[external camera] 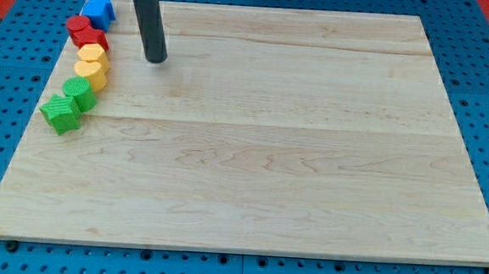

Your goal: Push the yellow blocks to the left center of the board

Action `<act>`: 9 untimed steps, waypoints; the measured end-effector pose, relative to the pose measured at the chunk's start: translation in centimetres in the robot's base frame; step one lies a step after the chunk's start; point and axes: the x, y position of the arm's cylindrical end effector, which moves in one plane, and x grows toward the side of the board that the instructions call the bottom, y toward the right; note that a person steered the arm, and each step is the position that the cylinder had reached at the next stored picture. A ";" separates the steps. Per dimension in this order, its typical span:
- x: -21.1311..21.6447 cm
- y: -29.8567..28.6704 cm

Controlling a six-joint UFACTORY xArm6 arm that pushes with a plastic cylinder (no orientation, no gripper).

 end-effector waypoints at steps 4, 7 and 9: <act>0.6 -8.5; 1.5 -3.0; 2.2 -5.9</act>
